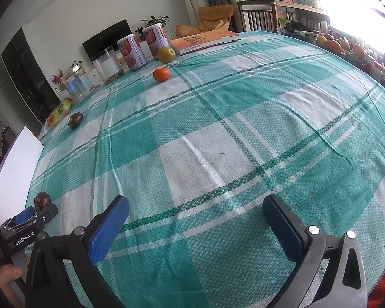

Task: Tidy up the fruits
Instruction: 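Grasp the mandarin orange with the right tool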

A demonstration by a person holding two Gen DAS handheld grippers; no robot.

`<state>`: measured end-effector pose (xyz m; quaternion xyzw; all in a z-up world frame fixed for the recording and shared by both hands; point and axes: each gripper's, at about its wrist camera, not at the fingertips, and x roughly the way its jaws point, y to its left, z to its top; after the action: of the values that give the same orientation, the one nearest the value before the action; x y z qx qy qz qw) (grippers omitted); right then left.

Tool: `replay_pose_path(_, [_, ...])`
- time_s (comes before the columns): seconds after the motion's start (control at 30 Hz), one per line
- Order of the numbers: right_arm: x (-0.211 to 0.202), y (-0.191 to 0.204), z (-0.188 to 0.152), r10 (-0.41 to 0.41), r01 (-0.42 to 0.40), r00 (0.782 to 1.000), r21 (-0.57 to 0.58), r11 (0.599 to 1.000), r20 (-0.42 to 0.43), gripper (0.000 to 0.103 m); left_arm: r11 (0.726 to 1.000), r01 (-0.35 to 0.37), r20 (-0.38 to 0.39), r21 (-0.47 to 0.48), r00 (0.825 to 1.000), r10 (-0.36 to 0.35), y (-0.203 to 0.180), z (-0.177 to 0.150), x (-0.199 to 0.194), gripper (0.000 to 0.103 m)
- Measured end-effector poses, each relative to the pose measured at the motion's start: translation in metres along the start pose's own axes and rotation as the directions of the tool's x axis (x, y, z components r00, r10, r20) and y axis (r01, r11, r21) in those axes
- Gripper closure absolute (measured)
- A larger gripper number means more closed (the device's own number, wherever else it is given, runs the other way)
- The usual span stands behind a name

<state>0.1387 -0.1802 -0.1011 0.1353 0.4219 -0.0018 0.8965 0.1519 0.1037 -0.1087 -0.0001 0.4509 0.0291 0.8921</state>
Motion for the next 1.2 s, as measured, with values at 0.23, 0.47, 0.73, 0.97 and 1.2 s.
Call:
replay_pose_path(0.23, [0.0014, 0.0027, 0.0003, -0.012, 0.012, 1.0, -0.011, 1.0, -0.004, 0.0, 1.0, 0.0, 0.0, 0.0, 1.0, 0.0, 0.0, 0.0001, 0.0003, 0.001])
replay_pose_path(0.47, [0.0015, 0.0035, 0.0, -0.013, 0.013, 1.0, -0.013, 1.0, -0.005, 0.0, 1.0, -0.001, 0.0, 0.0, 1.0, 0.001, -0.0001, 0.0001, 0.0003, 0.001])
replay_pose_path(0.73, [0.0016, 0.0044, -0.0001, -0.014, 0.014, 1.0, -0.014, 1.0, -0.005, 0.0, 1.0, -0.001, 0.0, 0.0, 1.0, 0.001, 0.0, 0.0, 0.0002, 0.001])
replay_pose_path(0.97, [0.0016, 0.0045, -0.0003, -0.015, 0.015, 1.0, -0.015, 1.0, -0.005, 0.0, 1.0, -0.002, 0.0, -0.001, 1.0, 0.002, -0.0002, -0.0001, 0.0003, 0.001])
replay_pose_path(1.2, [0.0018, 0.0052, -0.0002, -0.016, 0.016, 1.0, -0.015, 1.0, -0.005, 0.0, 1.0, -0.002, -0.001, -0.001, 1.0, 0.002, 0.0, 0.0001, 0.0004, 0.001])
